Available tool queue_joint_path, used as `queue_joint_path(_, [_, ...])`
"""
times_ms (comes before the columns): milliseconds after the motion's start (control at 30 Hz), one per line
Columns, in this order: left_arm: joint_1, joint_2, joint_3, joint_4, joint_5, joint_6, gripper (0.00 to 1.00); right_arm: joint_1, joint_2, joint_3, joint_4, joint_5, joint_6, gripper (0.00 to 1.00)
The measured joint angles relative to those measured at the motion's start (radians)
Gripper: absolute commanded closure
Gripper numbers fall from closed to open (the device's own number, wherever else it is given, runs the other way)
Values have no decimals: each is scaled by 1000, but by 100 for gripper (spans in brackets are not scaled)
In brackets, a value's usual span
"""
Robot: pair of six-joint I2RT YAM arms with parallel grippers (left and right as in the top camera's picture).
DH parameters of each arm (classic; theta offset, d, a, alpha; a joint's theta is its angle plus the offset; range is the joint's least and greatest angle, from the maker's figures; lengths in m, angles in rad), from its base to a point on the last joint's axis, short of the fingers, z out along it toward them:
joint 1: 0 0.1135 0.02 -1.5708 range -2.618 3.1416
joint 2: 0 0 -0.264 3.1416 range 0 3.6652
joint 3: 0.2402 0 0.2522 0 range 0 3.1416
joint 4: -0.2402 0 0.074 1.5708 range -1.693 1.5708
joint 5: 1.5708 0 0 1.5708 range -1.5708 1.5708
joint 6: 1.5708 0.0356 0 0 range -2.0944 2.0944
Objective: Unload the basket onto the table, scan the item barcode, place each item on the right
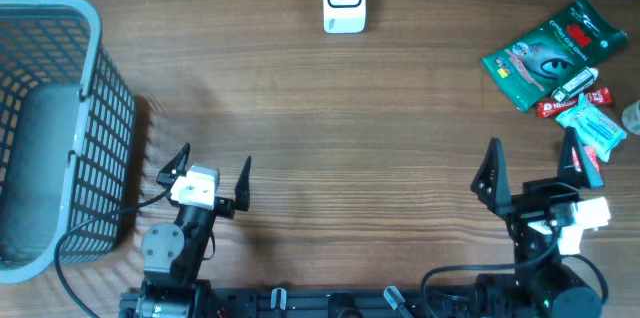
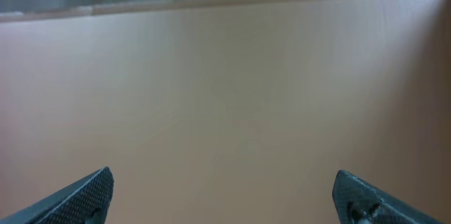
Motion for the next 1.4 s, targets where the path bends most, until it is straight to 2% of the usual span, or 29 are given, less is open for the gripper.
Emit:
queue_joint_path(267, [0,0,0,0,0,0,0,-3,0,-147,-8,49,11,0])
queue_joint_path(700, [0,0,0,0,0,0,0,-35,-5,-165,-384,60,15,0])
queue_joint_path(1400, [0,0,0,0,0,0,0,-63,-5,-165,-384,60,15,0])
